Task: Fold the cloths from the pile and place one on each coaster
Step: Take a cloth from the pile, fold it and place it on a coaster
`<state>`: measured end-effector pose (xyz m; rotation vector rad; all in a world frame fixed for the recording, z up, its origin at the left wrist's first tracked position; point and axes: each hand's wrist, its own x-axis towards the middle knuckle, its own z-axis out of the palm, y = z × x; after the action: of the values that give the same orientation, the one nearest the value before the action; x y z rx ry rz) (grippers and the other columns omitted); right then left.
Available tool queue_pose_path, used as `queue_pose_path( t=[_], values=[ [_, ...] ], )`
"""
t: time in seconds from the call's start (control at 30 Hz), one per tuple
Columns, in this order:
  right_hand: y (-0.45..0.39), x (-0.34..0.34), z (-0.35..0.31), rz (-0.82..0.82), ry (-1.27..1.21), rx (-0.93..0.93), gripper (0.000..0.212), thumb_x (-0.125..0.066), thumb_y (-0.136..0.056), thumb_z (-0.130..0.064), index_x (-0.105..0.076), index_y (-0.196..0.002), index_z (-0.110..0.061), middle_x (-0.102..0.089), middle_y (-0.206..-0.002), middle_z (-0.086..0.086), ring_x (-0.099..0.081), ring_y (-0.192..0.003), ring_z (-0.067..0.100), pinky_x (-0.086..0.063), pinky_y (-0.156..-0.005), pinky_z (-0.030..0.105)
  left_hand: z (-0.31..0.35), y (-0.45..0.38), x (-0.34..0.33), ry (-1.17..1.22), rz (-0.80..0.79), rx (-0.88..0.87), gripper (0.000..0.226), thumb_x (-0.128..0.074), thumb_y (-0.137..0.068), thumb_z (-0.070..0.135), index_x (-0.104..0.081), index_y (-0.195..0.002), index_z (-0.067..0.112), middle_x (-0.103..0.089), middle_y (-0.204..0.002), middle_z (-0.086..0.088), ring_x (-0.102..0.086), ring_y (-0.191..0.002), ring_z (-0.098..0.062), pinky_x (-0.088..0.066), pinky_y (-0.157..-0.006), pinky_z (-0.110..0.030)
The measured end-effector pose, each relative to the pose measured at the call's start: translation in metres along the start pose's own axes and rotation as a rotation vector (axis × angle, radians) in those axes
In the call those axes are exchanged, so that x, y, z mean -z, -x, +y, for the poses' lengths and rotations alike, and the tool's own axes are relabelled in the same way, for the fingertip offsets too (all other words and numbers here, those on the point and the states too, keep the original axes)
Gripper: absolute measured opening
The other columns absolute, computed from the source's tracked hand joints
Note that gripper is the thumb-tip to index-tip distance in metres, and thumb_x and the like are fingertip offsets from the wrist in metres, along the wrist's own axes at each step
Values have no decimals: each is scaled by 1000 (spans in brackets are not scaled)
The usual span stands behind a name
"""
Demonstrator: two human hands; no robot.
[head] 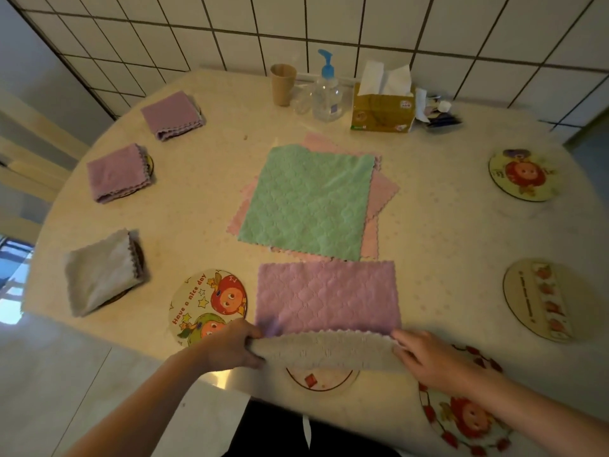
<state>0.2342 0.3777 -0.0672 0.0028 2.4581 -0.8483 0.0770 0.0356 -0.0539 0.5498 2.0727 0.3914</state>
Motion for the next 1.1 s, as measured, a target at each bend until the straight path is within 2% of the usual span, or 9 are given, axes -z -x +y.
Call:
queue_pose_path(
  t=[0.13,0.2,0.3,0.53,0.77,0.87,0.97,1.03,1.1],
  values=[
    [-23,13,7,332,-276,-115,7,-57,-92,-25,-57,-90,-32,-63,-86,-11,-60,-79,3,-52,-67,27,9,0,22,333,241,84,15,-78,-75,13,-65,-80,18,-60,-76,4,-55,-74,-10,-41,-61,-17],
    [-41,22,8,492,-484,-205,6,-60,-90,-16,-62,-93,-21,-67,-90,-7,-64,-84,6,-53,-72,29,9,-6,30,576,380,139,15,-75,-78,5,-65,-87,11,-68,-86,-6,-63,-82,-20,-53,-69,-28],
    [-65,32,7,627,-682,-348,5,-62,-88,-13,-63,-92,-16,-69,-90,-1,-64,-85,13,-51,-76,33,10,-22,36,787,513,203,12,-69,-83,0,-64,-93,5,-70,-88,-14,-65,-84,-30,-56,-75,-44],
    [-86,30,14,642,-671,-469,4,-60,-90,-16,-63,-92,-18,-68,-90,0,-64,-85,17,-52,-79,38,16,-51,26,746,612,320,6,-67,-85,9,-65,-85,14,-70,-88,-10,-62,-79,-26,-54,-64,-34],
    [-92,39,19,607,-597,-405,6,-59,-91,-14,-62,-95,-12,-67,-91,2,-63,-86,19,-51,-78,36,14,-56,23,834,658,320,9,-64,-88,8,-63,-84,16,-68,-90,-13,-58,-74,-22,-49,-59,-29],
    [-99,41,23,617,-557,-410,1,-60,-90,-13,-60,-90,-14,-67,-89,3,-64,-86,22,-53,-78,41,12,-62,24,850,647,335,8,-64,-89,10,-63,-89,18,-69,-94,-9,-61,-81,-24,-50,-62,-29],
    [-104,40,26,622,-557,-444,4,-62,-89,-15,-59,-91,-15,-68,-93,5,-65,-84,21,-55,-78,46,15,-65,25,803,653,336,16,-60,-91,11,-60,-104,20,-69,-102,-3,-63,-89,-22,-49,-66,-29],
    [-103,41,25,629,-547,-447,8,-62,-89,-15,-57,-95,-15,-66,-94,3,-63,-84,19,-54,-74,38,21,-62,22,694,710,320,30,-57,-91,11,-54,-120,19,-64,-111,-2,-61,-91,-17,-48,-64,-24],
    [-98,41,19,646,-500,-419,15,-62,-88,-13,-55,-102,-12,-61,-96,2,-59,-85,16,-46,-67,20,27,-53,14,447,812,293,38,-57,-90,11,-50,-128,18,-57,-121,-1,-57,-102,-18,-51,-79,-29]
  ],
)
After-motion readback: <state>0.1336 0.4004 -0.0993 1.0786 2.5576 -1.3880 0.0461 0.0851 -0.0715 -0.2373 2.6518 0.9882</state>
